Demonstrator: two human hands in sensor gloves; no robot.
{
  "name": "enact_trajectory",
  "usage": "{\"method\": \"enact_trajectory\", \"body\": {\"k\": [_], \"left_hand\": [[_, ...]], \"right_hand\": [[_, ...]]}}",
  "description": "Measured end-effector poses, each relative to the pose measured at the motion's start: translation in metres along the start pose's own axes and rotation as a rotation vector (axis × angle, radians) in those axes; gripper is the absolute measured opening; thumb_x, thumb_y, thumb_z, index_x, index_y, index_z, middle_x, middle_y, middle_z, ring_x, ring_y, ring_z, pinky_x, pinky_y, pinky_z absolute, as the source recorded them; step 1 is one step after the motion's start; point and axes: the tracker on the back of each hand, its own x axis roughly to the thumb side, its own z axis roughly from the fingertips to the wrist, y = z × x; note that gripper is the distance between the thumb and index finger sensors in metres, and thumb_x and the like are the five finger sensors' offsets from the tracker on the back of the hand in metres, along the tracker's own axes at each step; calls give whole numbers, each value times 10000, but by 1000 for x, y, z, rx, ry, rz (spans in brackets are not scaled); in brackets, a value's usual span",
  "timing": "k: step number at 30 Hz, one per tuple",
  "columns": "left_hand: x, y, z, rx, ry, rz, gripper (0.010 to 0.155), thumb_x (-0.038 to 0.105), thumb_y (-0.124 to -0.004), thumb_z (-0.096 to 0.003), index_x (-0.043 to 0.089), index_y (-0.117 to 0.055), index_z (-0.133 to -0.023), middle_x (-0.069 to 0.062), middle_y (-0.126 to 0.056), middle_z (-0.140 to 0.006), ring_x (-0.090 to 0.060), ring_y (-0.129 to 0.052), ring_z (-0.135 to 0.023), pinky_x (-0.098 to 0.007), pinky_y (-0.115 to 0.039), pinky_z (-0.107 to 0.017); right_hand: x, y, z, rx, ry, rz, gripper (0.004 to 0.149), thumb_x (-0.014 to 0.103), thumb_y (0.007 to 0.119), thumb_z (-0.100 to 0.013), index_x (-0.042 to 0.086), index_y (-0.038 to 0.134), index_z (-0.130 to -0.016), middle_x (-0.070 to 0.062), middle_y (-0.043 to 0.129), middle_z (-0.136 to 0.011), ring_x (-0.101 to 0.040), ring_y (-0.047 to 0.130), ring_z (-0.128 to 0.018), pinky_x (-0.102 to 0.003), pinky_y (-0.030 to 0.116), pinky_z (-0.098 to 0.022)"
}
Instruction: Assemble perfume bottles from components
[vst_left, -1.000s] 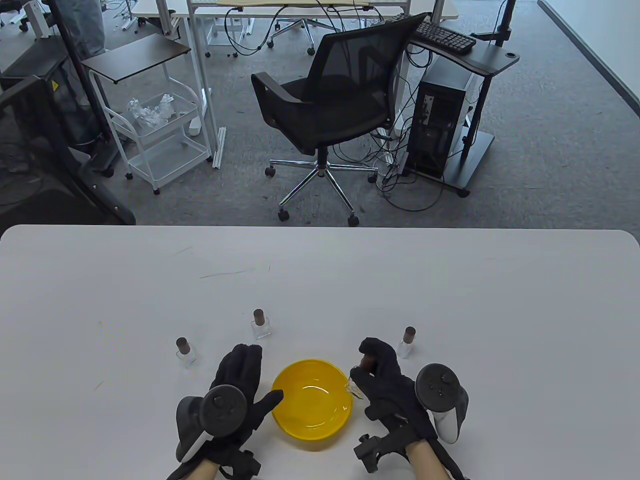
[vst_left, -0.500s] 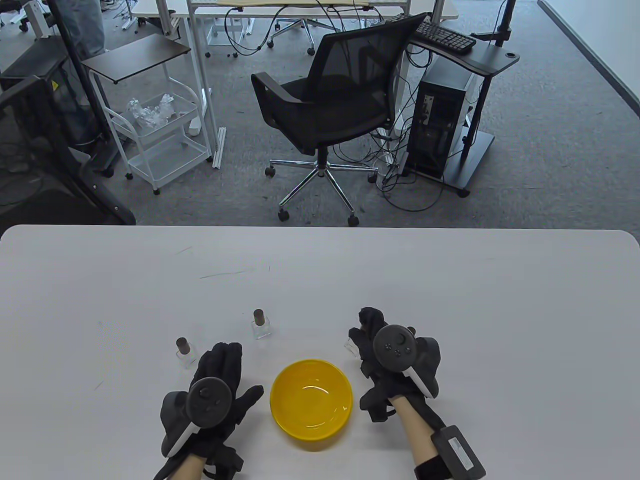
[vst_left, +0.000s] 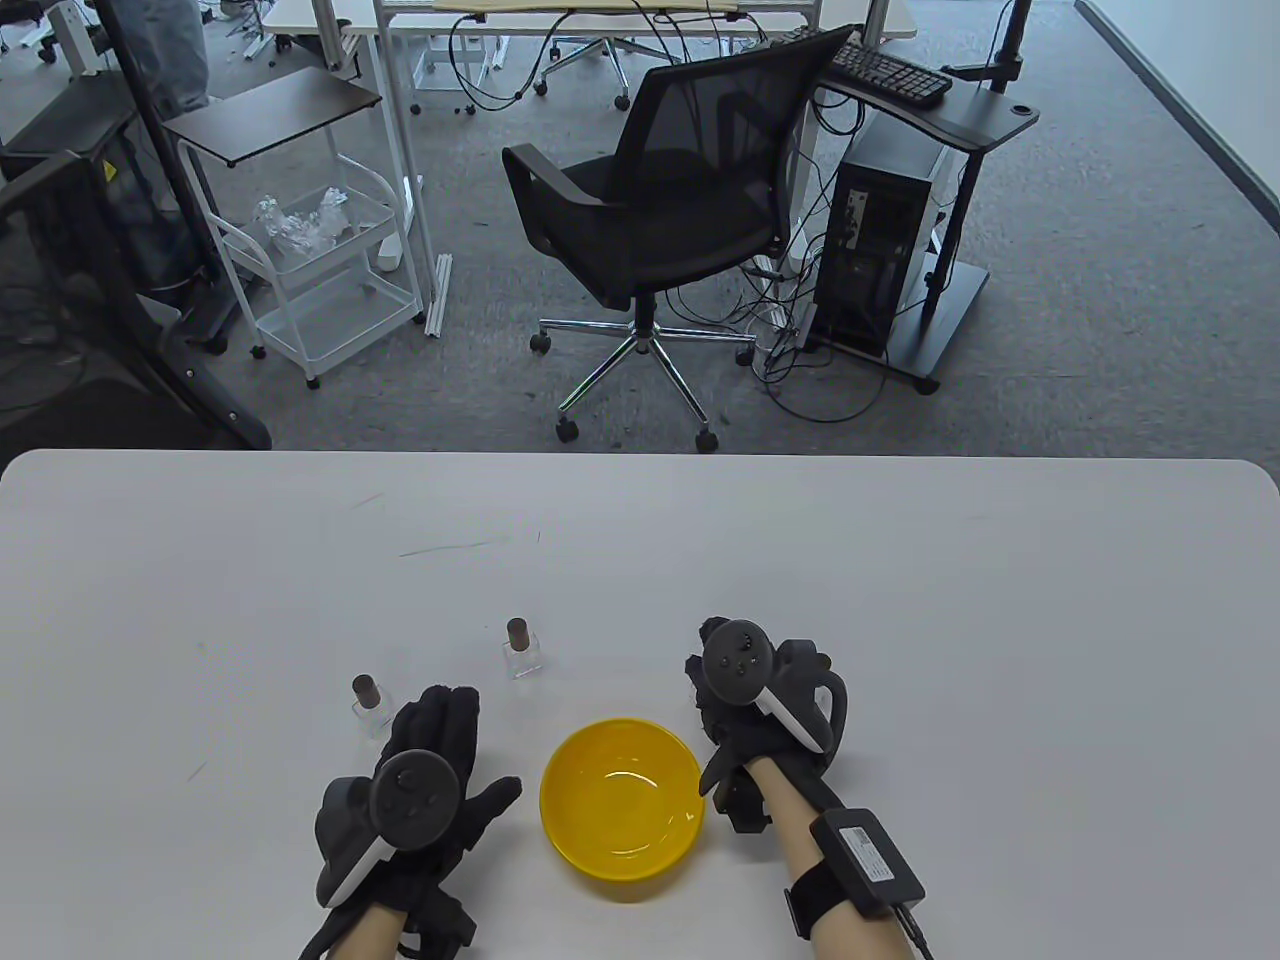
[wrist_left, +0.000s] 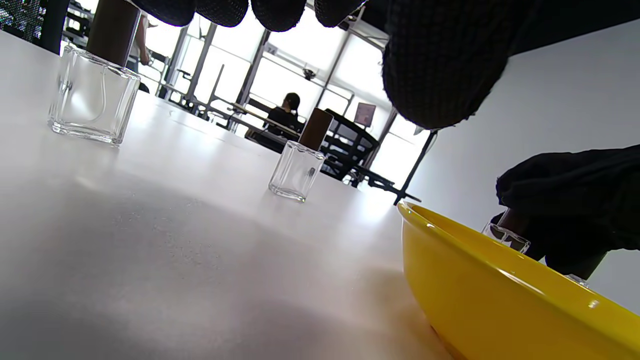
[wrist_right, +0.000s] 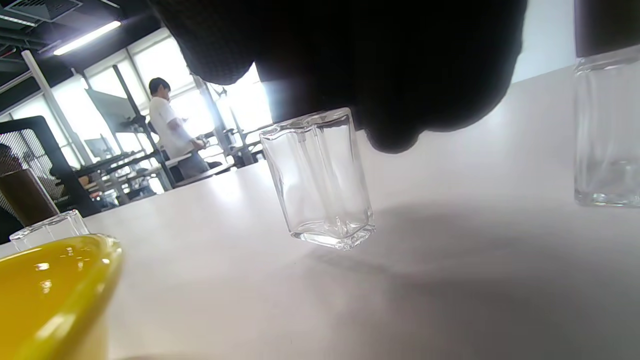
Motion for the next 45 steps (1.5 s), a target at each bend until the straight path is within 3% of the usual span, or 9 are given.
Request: {"method": "enact_trajectory", "body": {"k": [9, 15, 18, 33, 45], "left_hand": [[0, -1, 0, -17, -3, -5, 906, 522, -822, -483, 249, -301, -1171, -129, -290, -1215, -455, -342, -1105, -607, -416, -808], [1, -2, 0, -27, -10, -13, 905, 524, -821, -482, 248, -302, -1171, -130, -295, -1214, -453, -344, -1105, -606, -418, -808], [2, -3, 0, -32, -17, -19, 906, 524, -820, -481, 246, -304, -1171, -130, -297, -1214, -458, -344, -1104, -606, -420, -806], [4, -7, 0, -45, -40, -28, 853, 516, -772, -510, 253, -302, -1171, -131, -301, -1213, -454, -350, -1102, -606, -426, -803], [7, -11, 0, -50, -56, -33, 831, 520, -752, -519, 277, -297, -1171, -130, -304, -1215, -464, -351, -1099, -606, -426, -802]], "right_hand": [[-2, 5, -1, 20, -4, 13, 492, 303, 710, -619, 100, 527, -1029, -228, 804, -959, -460, 878, -757, -535, 806, -495], [-2, -1, 3, 33, -17, 26, 617, 321, 714, -620, 61, 404, -1086, -247, 711, -1025, -500, 792, -826, -570, 752, -542], [-1, -8, 9, -12, -41, 28, 635, 326, 715, -618, 63, 384, -1092, -262, 675, -1041, -507, 760, -848, -575, 733, -558], [-6, -56, 76, -231, -152, 7, 639, 360, 690, -625, 51, 408, -1107, -303, 547, -1092, -550, 626, -916, -612, 643, -615], [-33, -42, 126, -255, -140, 23, 657, 384, 662, -638, 16, 402, -1116, -293, 430, -1138, -577, 436, -974, -651, 492, -665]]}}
